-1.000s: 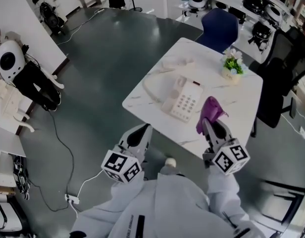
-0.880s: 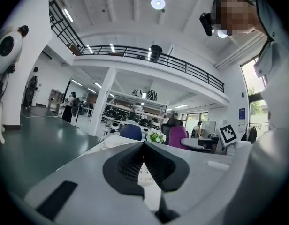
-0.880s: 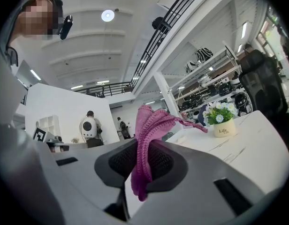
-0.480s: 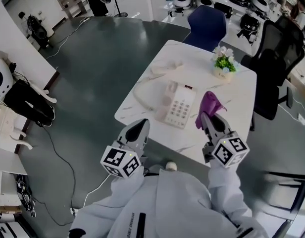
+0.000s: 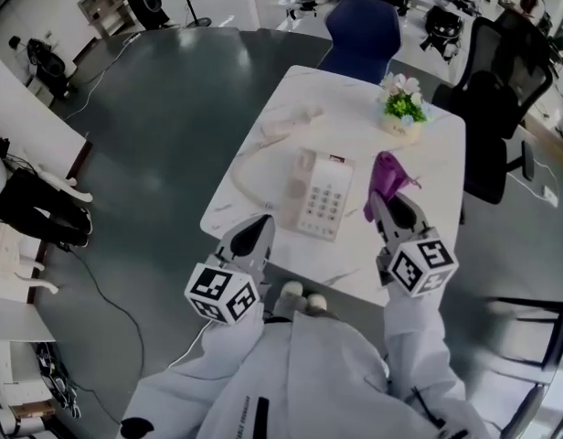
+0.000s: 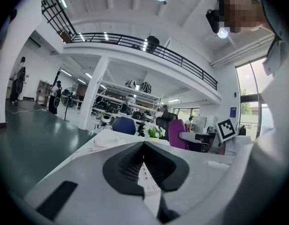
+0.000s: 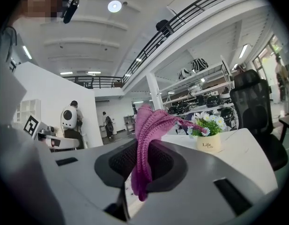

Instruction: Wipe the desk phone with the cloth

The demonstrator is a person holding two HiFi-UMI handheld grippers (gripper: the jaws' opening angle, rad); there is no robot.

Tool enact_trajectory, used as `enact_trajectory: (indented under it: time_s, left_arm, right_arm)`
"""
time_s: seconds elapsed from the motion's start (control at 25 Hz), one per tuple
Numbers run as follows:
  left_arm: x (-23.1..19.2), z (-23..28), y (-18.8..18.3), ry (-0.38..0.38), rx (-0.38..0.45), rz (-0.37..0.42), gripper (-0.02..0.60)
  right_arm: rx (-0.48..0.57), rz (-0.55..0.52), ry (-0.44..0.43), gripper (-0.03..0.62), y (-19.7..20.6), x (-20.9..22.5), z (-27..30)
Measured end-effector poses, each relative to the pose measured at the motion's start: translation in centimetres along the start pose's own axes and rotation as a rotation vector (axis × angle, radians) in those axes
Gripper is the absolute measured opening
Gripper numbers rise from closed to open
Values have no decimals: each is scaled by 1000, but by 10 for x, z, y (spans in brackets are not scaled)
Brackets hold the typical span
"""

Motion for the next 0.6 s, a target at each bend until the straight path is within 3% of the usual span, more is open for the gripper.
enact_trajectory:
  time_s: [0.2, 0.6]
  left_arm:
    - [-21, 20, 8, 31, -65, -23, -3]
    - [-55, 56, 16, 64, -122, -66, -3]
  right_arm:
    - [-31, -104, 118, 38, 6, 15, 25]
    - [-102, -216, 247, 38, 20, 42, 83]
Point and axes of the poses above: the fingertips, and each gripper's own axes: z forward along the fingers, x to its right, y out of its underside, the point moved 5 cm from there along -z, backward along the fingers, and after that the axes turned 4 degrees about y, right-handed, at the moved point
